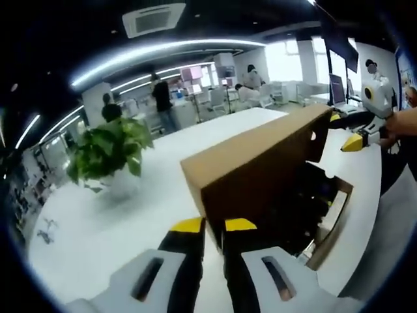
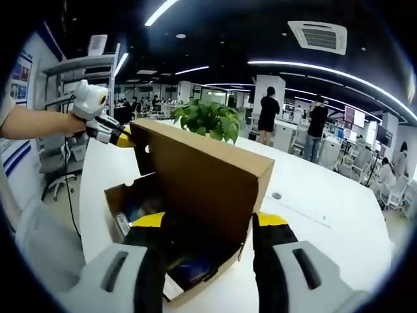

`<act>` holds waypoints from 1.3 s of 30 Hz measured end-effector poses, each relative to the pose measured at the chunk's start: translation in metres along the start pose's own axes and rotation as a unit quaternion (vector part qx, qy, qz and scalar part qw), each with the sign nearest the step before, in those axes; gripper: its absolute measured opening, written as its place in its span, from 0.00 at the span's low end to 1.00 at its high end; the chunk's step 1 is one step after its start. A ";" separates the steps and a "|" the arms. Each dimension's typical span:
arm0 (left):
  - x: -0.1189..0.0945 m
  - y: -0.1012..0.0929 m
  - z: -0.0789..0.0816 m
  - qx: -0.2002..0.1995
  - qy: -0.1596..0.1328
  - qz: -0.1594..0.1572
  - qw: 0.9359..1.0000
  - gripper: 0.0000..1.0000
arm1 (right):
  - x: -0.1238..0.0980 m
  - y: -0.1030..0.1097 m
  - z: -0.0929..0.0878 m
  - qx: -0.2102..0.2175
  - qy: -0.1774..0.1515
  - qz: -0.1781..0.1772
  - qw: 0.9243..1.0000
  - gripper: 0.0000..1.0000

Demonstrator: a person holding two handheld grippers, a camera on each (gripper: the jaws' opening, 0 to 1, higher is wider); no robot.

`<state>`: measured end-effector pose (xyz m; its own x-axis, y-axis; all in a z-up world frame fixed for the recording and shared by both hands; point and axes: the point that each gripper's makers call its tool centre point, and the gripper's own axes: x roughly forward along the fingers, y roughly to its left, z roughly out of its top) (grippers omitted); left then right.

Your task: Operate the shoe box by opening the lid, removing the specified soft item, and placing it in the target area until the item is outside and the box remains undamaged.

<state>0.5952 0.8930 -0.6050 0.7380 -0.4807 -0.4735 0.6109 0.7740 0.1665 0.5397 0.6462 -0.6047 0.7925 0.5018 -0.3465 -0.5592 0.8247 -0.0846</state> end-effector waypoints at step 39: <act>0.039 0.028 0.013 -0.030 -0.004 0.025 0.999 0.00 | 0.019 -0.051 -0.041 0.037 0.025 -0.057 0.997 0.20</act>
<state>0.6447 0.8911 -0.6078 0.7699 -0.4439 -0.4585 0.5551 0.8203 0.1380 0.5729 0.6031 -0.6451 0.8360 0.3912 -0.3848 -0.4450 0.8936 -0.0582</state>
